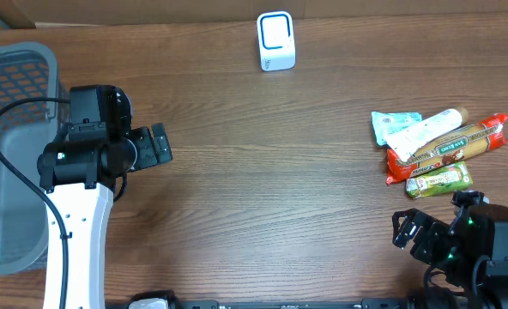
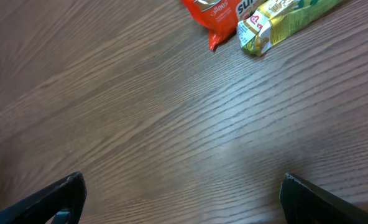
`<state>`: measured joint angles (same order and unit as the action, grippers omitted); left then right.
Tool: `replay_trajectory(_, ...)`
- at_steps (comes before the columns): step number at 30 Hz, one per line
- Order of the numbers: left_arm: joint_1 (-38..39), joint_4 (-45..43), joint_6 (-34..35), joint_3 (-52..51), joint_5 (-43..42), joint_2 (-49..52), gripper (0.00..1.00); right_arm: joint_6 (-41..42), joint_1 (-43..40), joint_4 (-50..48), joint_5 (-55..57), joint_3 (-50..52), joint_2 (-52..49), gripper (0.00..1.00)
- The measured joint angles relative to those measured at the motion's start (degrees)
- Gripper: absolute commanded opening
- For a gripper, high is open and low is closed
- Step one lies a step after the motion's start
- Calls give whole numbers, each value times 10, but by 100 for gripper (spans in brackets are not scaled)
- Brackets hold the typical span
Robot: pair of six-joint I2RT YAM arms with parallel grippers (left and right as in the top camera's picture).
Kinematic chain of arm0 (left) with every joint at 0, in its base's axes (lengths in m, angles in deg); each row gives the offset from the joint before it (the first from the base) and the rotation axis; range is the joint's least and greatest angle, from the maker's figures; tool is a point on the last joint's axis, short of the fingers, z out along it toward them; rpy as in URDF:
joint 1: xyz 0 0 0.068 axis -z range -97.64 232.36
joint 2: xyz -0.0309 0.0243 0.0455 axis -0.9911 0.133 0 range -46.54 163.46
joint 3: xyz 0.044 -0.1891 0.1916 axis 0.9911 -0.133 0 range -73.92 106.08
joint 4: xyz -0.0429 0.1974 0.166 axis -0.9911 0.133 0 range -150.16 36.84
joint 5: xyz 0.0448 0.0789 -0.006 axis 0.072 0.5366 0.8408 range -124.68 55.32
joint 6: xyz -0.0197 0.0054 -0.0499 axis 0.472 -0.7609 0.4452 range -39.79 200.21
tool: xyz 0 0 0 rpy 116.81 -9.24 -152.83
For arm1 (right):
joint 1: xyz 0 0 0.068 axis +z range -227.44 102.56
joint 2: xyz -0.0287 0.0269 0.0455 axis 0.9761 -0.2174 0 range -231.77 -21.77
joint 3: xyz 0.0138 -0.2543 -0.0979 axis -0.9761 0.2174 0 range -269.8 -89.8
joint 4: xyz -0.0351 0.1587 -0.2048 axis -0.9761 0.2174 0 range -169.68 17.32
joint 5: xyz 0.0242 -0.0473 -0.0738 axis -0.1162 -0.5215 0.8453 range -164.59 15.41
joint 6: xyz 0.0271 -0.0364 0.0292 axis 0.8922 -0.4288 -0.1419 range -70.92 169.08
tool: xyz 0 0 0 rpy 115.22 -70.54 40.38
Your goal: Scan the item barcode
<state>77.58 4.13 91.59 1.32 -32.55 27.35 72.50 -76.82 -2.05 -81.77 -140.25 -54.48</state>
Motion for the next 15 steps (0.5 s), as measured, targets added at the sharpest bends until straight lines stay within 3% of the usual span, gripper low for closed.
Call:
replay_trajectory(5,0,0,0,0,0,0,99,40,26,-86,51,1,15,100)
replay_trajectory(15,0,0,0,0,0,0,100,55,43,-432,171,16,51,100)
